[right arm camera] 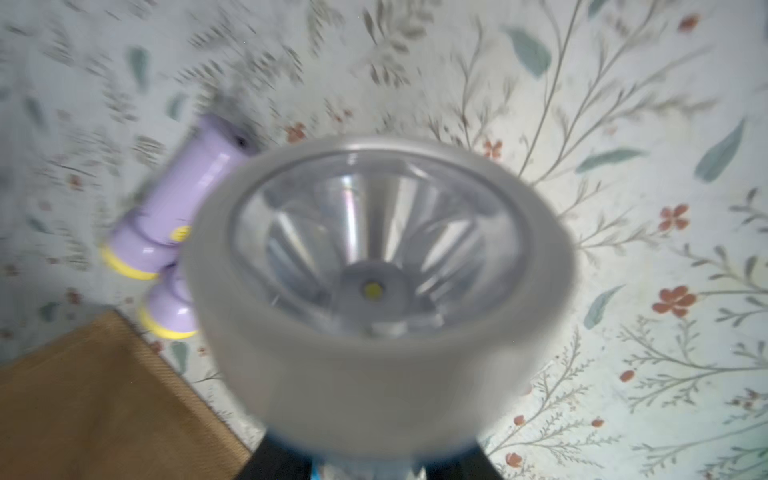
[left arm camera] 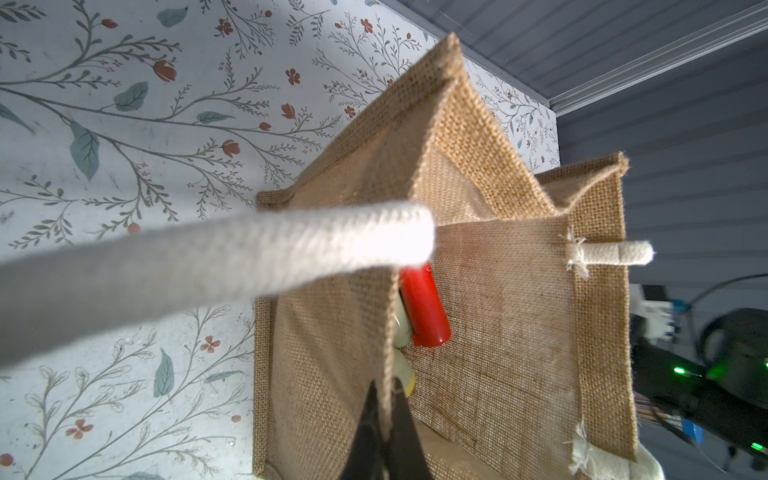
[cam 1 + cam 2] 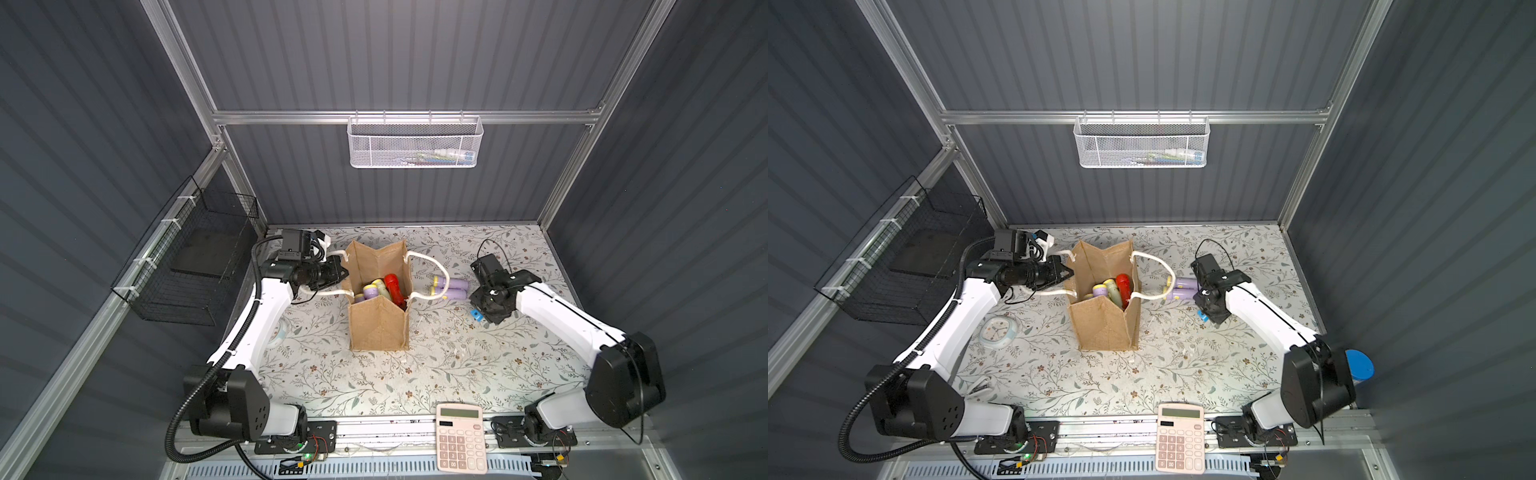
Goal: Put the flashlights into the tote bags
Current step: Pick up the flashlight from the center of the board.
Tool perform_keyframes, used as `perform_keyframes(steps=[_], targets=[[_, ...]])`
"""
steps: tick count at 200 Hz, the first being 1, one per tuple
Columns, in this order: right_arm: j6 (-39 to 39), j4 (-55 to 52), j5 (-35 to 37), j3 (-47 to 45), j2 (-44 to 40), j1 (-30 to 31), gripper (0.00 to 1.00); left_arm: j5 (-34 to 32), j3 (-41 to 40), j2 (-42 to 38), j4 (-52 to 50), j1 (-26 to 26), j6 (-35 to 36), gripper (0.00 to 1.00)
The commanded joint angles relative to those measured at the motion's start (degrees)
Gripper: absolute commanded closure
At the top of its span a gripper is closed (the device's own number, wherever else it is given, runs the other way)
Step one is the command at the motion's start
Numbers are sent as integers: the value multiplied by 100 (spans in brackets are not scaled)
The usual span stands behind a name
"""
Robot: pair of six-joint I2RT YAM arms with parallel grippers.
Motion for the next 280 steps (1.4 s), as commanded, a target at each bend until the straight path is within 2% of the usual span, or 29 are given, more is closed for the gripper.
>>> perform_keyframes(steps=[1,12,34,71,101,123,173,214,280], targets=[[-876,-241,838,937,-214,244,96,94,69,-67,60,34,75,100],[-1178,-192,852,1458,-128,397,96,117,70,-49,67,34,60,100],[-1490,-36,423,2353,186,673,93,202,71,-82,117,34,25,100],[-1817,568,-665,3331,939,1297,92,242,57,-136,115,34,22,100],[-1994,740,-1928,4040,1856,1754,93,241,44,-172,111,34,42,100],[-2266,685,-2450,4450,2432,2117,92,274,33,-182,131,34,33,100],[-2657,602,-2955,4582,3139,2526,91,311,42,-172,157,34,24,100],[-3109,-39,-3124,4788,3867,2668,90,314,37,-162,166,34,27,100],[-3087,-734,-3218,4818,4431,2635,82,316,18,-138,166,34,24,100]])
